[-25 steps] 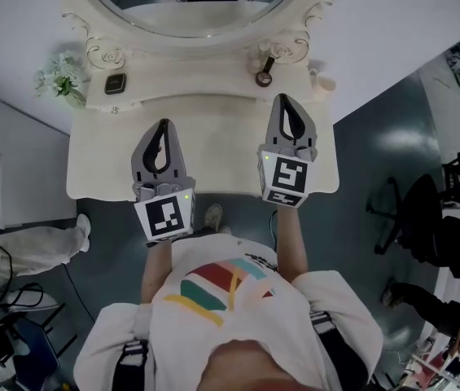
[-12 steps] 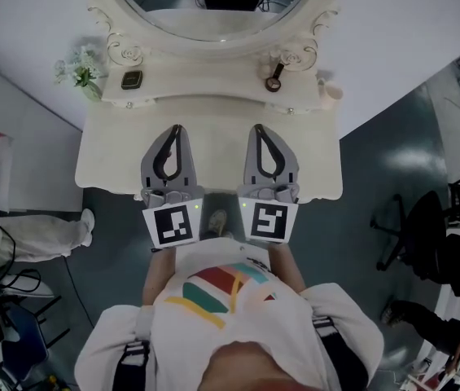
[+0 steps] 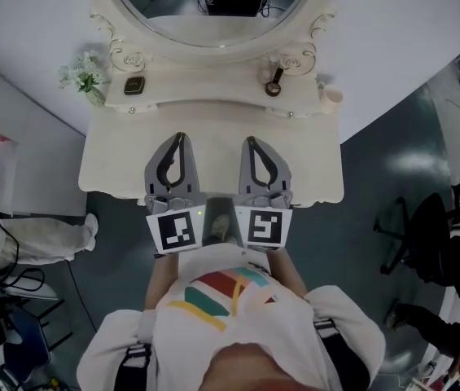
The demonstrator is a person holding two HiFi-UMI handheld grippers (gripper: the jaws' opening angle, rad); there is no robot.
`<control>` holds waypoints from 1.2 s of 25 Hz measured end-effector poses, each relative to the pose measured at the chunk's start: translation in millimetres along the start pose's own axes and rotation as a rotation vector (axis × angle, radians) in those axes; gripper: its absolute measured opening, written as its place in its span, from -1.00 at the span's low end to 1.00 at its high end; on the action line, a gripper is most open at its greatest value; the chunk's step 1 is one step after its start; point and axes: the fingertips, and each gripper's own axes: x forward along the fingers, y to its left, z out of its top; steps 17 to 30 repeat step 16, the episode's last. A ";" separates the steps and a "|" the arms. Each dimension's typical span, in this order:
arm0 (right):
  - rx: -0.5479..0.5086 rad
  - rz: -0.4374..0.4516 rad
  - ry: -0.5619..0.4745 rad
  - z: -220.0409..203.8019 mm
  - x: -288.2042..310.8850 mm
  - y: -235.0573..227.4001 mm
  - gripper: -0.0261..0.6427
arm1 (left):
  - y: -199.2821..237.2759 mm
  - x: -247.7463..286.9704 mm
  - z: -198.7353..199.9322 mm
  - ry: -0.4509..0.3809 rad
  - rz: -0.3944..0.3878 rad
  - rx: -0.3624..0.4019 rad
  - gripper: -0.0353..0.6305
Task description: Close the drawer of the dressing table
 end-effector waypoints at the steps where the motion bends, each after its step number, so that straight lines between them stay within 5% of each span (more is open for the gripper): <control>1: -0.003 -0.002 0.001 -0.2 -0.6 -0.5 -0.92 | -0.4 -0.1 0.1 0.000 -0.001 0.000 -0.87; 30: -0.017 -0.008 0.013 -4.8 1.5 0.0 -0.92 | 3.0 1.9 -5.3 0.016 -0.002 -0.006 -0.87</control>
